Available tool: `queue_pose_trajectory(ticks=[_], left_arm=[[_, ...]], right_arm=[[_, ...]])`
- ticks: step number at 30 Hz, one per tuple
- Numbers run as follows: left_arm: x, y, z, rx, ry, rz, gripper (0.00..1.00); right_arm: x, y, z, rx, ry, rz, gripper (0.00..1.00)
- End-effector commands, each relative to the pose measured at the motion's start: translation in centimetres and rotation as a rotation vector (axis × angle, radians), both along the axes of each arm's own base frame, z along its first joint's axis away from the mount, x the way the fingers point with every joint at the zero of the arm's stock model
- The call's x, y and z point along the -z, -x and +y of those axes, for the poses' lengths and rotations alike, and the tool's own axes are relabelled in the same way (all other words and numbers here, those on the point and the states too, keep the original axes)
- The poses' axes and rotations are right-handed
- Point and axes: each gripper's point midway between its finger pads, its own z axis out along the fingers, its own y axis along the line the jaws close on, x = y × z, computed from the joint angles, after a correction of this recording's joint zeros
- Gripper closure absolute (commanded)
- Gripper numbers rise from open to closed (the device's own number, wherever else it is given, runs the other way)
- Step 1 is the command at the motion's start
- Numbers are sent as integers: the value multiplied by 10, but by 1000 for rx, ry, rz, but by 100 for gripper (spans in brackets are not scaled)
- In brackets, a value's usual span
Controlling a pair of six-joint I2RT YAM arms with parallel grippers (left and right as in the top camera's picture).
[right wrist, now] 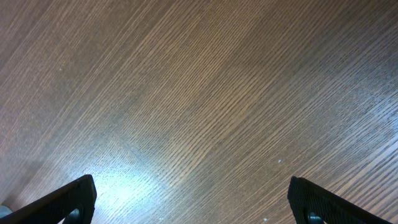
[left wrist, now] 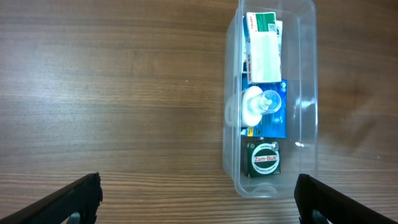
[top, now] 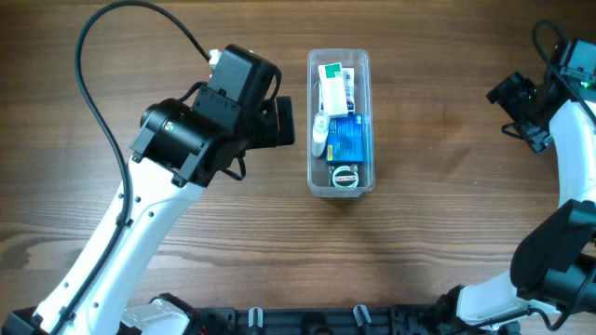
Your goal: Pack container
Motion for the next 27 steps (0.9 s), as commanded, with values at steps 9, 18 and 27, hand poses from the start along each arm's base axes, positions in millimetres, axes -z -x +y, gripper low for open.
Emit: queue_pose_trajectory(ticks=[9, 18, 27], left_arm=[[28, 39, 26, 201, -223, 174, 0], [23, 2, -6, 533, -245, -128, 0], [49, 21, 29, 516, -4, -455, 0]], right_arm=[[3, 0, -1, 5, -5, 5, 0], [3, 0, -1, 5, -5, 5, 0], [3, 0, -1, 4, -5, 5, 0]])
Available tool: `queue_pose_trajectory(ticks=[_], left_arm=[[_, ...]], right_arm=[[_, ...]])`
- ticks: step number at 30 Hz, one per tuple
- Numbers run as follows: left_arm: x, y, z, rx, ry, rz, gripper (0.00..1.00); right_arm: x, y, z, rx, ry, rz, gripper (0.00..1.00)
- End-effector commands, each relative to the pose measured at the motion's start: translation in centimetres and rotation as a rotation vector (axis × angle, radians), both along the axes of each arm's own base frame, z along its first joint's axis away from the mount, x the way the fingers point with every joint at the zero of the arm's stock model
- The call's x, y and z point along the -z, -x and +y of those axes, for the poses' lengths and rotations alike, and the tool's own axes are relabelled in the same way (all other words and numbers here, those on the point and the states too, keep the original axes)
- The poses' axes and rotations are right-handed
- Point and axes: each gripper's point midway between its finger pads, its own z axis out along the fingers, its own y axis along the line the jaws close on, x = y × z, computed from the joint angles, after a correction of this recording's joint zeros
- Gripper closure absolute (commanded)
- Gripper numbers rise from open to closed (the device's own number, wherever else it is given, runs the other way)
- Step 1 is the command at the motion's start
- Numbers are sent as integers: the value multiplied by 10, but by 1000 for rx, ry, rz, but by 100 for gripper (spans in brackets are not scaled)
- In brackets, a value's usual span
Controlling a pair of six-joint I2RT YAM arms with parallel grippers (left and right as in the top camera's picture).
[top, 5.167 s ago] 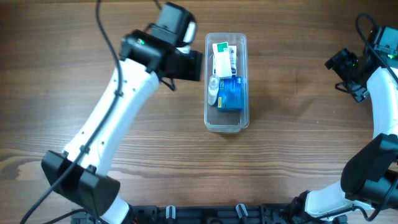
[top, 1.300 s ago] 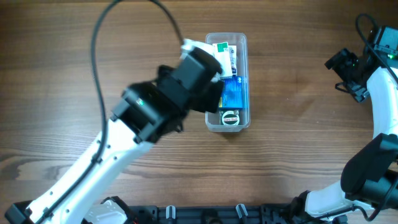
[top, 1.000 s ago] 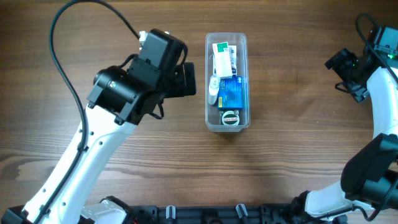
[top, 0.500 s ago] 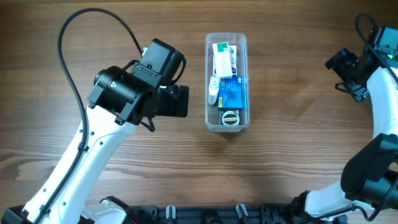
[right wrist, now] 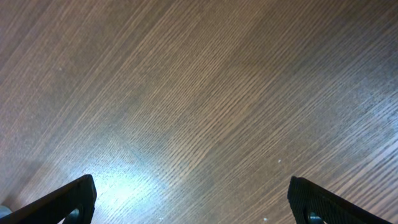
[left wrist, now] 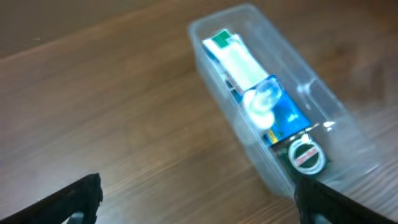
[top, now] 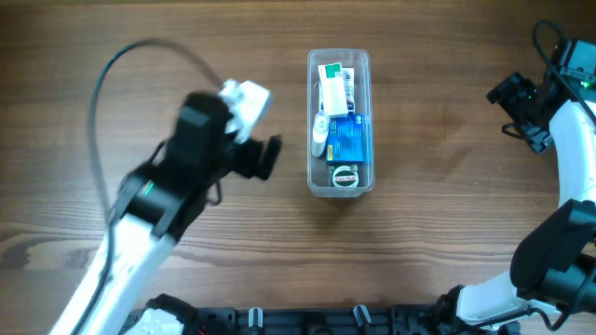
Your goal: Pack container
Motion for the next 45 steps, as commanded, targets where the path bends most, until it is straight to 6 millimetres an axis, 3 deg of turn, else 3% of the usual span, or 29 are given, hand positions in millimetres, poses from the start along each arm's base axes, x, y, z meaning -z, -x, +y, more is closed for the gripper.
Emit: queue_pose_trajectory(ticks=[1, 8, 17, 20, 27, 36, 45], left_arm=[[15, 25, 17, 62, 102, -68, 0], [26, 53, 46, -2, 158, -284, 0], [47, 56, 75, -157, 337, -531, 0], [58, 57, 86, -229, 384, -532, 0], [64, 60, 97, -293, 386, -566, 0], [52, 66, 104, -321, 389, -630, 0], [79, 67, 107, -351, 357, -527, 0]], right_arm=[[3, 0, -1, 5, -5, 5, 0], [3, 0, -1, 5, -5, 5, 0], [3, 0, -1, 5, -5, 6, 0], [3, 0, -1, 5, -5, 6, 0], [3, 0, -1, 5, -5, 5, 0], [3, 0, -1, 5, -5, 5, 0], [3, 0, -1, 5, -5, 5, 0]])
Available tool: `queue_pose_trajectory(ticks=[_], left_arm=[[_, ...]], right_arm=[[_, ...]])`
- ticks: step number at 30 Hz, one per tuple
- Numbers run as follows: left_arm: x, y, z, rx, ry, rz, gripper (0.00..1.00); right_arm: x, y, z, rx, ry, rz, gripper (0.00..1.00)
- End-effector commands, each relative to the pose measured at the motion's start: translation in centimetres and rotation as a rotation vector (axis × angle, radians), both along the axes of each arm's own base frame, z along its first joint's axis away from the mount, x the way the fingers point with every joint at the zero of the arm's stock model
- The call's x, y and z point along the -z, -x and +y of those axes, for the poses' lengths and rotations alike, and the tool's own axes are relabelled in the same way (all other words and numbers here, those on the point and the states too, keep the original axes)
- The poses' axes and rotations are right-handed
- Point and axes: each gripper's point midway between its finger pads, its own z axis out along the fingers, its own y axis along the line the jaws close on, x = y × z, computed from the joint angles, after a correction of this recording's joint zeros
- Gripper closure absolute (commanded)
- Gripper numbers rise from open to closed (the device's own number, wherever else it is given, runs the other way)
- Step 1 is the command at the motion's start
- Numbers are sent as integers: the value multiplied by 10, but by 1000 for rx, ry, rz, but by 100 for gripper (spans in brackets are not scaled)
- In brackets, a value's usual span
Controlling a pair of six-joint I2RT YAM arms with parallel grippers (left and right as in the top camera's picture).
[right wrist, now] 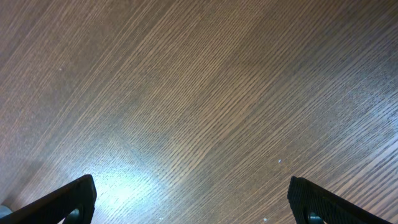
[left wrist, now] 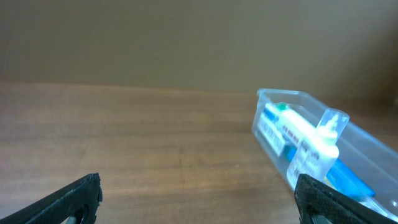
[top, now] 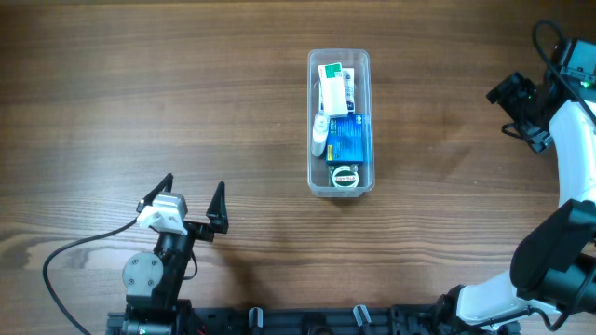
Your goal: Pack container
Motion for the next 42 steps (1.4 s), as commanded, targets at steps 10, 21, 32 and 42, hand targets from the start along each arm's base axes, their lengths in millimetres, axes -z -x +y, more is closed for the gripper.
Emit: queue_pose_trajectory(ticks=[10, 21, 32, 42], left_arm=[[2, -1, 5, -25, 12, 5, 0], [2, -1, 5, -25, 12, 6, 0], [2, -1, 5, -25, 12, 6, 0], [2, -1, 5, -25, 12, 6, 0]], right_arm=[[3, 0, -1, 5, -5, 5, 0], [3, 0, -1, 4, -5, 5, 0], [2, -1, 0, 3, -4, 2, 0], [-113, 1, 62, -144, 77, -285, 0]])
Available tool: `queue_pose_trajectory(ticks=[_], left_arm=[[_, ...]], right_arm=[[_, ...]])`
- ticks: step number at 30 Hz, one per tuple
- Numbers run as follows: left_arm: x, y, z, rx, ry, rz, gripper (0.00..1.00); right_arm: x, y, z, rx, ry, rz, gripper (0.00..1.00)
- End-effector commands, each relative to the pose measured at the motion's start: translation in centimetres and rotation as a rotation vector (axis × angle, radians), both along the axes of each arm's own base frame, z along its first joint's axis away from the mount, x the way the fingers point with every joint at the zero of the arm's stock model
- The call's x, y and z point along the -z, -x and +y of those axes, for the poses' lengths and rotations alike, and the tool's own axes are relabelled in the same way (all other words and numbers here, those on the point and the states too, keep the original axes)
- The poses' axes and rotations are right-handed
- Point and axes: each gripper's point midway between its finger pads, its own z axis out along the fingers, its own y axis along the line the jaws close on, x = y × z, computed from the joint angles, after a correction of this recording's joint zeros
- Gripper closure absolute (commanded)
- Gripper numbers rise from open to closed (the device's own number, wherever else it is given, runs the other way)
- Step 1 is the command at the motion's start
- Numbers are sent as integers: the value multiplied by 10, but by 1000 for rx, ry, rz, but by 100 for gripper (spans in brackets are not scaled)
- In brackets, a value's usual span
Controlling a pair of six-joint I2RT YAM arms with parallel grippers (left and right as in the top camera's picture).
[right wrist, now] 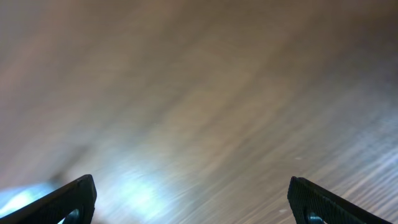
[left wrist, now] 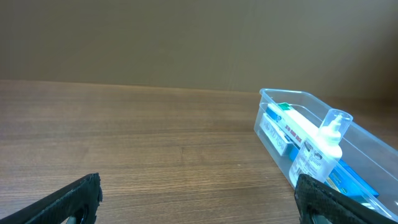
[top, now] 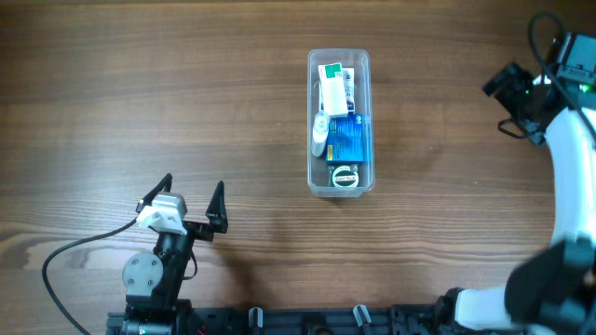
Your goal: Pack container
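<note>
The clear plastic container (top: pixel 340 186) stands mid-table, holding a white and green box (top: pixel 331 86), a white dropper bottle (top: pixel 318 133), a blue packet (top: pixel 352 138) and a round green tin (top: pixel 345 176). In the left wrist view the container (left wrist: pixel 354 134) and bottle (left wrist: pixel 323 155) show at the right. My left gripper (top: pixel 191 200) rests folded at the near left edge, open and empty; its fingertips (left wrist: pixel 81 196) frame bare wood. My right gripper (top: pixel 507 93) hovers at the far right, open, over blurred bare table (right wrist: pixel 199 93).
Wooden table (top: pixel 140 93) all around. A black cable (top: pixel 84 247) curls by the left arm's base. A black rail (top: pixel 307 321) runs along the near edge. A brown wall (left wrist: pixel 186 37) stands behind the table.
The left arm has not moved. The right arm has shifted slightly at the far right, and its wrist view is now blurred.
My left gripper was open just left of the packed container. Then it had drawn back toward the near left. By 1.4 s ago the left arm was folded at the near edge, and it stays there. The right arm held still until now.
</note>
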Motion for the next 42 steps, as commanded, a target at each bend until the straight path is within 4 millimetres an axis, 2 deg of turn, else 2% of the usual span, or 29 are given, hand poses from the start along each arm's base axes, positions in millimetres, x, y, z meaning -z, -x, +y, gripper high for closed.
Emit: queue_pose_trajectory(ticks=[1, 4, 8, 15, 20, 21, 25, 30, 32, 35, 38, 42], left_arm=[[2, 0, 4, -18, 12, 6, 0], [2, 0, 4, -18, 12, 6, 0], [2, 0, 4, -18, 12, 6, 0], [2, 0, 4, -18, 12, 6, 0], [2, 0, 4, -18, 12, 6, 0], [2, 0, 4, -18, 12, 6, 0], [2, 0, 4, -18, 12, 6, 0], [2, 0, 4, -18, 12, 6, 0], [2, 0, 4, -18, 12, 6, 0], [2, 0, 4, -18, 12, 6, 0], [2, 0, 4, -18, 12, 6, 0], [2, 0, 4, -18, 12, 6, 0]], right_arm=[[-76, 9, 45, -103, 41, -198, 0], [-115, 22, 78, -185, 52, -307, 0], [-152, 41, 97, -233, 61, -415, 0], [-192, 72, 99, -231, 81, -542, 0], [-210, 89, 99, -230, 91, -603, 0], [-213, 98, 100, -231, 95, -612, 0], [-205, 112, 98, -221, 102, -588, 0], [-160, 109, 98, -260, 146, -600, 0], [-140, 105, 104, -293, 154, -656, 0], [-122, 104, 124, -435, 224, -781, 0], [-100, 114, 141, -554, 314, -892, 0], [-74, 130, 143, -571, 364, -967, 0]])
